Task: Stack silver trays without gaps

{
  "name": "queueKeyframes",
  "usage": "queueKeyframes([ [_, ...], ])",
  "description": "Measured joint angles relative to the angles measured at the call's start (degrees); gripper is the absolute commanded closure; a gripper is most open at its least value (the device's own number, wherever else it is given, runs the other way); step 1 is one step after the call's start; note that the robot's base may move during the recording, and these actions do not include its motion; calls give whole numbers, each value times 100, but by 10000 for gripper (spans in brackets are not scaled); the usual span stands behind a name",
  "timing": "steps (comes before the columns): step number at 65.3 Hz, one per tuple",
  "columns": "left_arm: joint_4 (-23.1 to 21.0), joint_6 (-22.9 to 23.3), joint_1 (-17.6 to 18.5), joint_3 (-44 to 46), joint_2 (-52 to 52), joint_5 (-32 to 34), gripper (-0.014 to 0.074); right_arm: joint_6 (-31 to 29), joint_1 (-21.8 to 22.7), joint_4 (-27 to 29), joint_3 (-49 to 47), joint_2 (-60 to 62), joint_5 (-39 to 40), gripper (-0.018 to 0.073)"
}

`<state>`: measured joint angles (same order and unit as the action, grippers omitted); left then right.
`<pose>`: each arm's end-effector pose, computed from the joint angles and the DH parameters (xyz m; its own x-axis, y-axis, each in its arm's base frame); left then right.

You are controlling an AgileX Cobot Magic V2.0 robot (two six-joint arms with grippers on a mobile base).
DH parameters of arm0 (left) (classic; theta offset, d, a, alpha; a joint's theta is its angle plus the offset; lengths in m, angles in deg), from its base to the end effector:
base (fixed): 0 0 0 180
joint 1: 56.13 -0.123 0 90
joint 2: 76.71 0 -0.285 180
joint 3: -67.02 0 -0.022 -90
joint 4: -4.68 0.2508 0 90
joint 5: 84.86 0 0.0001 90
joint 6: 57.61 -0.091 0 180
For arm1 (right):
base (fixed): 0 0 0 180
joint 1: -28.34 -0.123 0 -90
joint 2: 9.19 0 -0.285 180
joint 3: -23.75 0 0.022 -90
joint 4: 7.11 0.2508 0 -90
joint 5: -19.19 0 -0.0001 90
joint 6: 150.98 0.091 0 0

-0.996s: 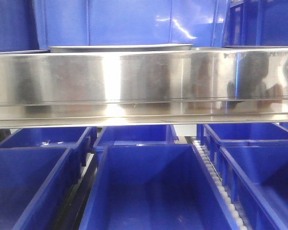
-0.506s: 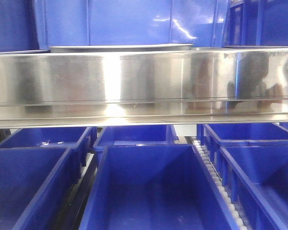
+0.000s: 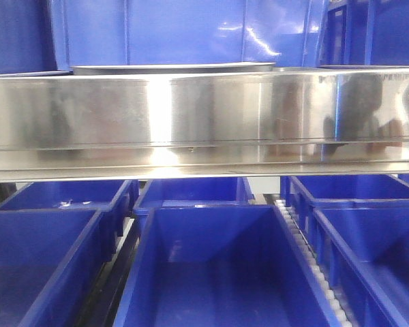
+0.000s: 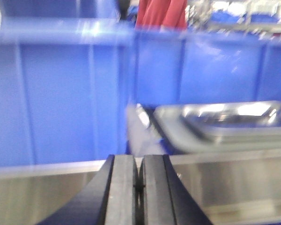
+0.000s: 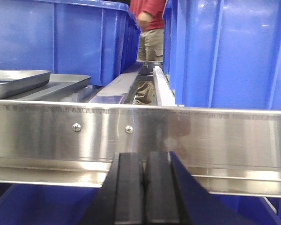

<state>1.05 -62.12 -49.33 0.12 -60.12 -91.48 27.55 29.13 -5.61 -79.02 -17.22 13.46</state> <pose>0.0640 -0.0083 0.2544 0.0003 0.0159 -0.9999 0.1257 0.9919 0.0158 0.0569 -0.0005 0.2038 -0.0172 0.0006 -0.9999 0.0112 0.9999 0.0004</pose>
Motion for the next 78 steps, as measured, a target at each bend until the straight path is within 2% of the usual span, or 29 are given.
queueKeyframes([
  [10, 0, -11, -266, -537, -531, 46, 603, 0, 0, 0, 0, 0, 0, 639],
  [19, 159, 248, -418, -962, -828, 121, 603, 10, 3, 0, 0, 0, 11, 639],
  [23, 330, 451, -417, -1017, -837, 190, 603, 10, 3, 0, 0, 0, 20, 639],
  [34, 600, 568, -439, -1030, -850, 255, 603, 10, 3, 0, 0, 3, 20, 639],
  [78, 632, 598, -443, -1040, -850, 258, 603, 10, 3, 0, 0, 3, 20, 639],
])
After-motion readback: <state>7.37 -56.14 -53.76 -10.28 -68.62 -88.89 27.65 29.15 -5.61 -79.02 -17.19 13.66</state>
